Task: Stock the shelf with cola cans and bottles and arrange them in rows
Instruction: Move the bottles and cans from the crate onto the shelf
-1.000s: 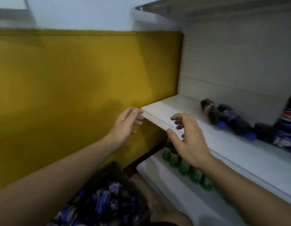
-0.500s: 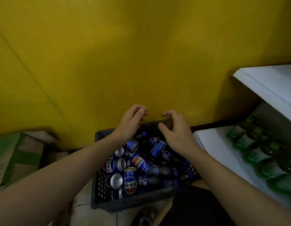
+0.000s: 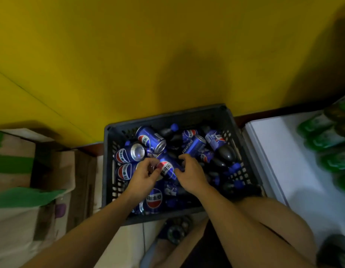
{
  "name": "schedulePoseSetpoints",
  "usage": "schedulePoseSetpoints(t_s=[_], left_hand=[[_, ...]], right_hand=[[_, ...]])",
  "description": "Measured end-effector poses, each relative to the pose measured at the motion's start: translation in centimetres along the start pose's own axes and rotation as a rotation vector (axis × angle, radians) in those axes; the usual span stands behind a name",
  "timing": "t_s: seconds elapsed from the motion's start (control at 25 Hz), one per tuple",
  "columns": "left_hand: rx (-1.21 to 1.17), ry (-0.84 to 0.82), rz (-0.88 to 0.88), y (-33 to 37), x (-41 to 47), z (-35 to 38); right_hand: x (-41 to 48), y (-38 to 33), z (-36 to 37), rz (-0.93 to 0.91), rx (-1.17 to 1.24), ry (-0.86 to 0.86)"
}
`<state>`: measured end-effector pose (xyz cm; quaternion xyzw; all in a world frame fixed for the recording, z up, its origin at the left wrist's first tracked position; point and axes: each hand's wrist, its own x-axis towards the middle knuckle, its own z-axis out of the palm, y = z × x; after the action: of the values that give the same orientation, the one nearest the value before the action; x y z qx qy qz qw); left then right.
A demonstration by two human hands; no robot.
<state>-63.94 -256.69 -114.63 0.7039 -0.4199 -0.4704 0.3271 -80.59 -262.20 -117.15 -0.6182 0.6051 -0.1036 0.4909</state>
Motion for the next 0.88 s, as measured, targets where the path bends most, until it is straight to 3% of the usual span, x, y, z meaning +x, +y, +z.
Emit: schedulePoseSetpoints(t_s=[0.16,0.28,0.48,0.64,0.76,0.88], left_hand=[[0.211,0.067,-0.017,-3.8,-0.6,1.0],[0.418,0.116,0.024,-4.9,-1.3,2.8],[0.588,0.123,0.035,-5.7,-0.3,3.9],[0.568,0.107,0.063,-5.9,-0.6,3.4],[0.509,0.077,0.103,-4.6,-0.7,2.1],[0.410,0.050,0.082,-2.3,-1.3,1.2]], right_hand=[[1.3,2.9,2.0,0.005,-0.161,-0.161],[1.9,2.9,2.5,0.017,-0.158,-0.161],[2.8,2.3,2.9,-0.033,-0.184,-0.162],[2.3,3.0,1.3,-0.025,-0.211,-0.168],[1.6,2.6,-0.2,0.032,-0.074,-0.113],[0.5,0.9,-1.9,0.126,0.313,-0.011]])
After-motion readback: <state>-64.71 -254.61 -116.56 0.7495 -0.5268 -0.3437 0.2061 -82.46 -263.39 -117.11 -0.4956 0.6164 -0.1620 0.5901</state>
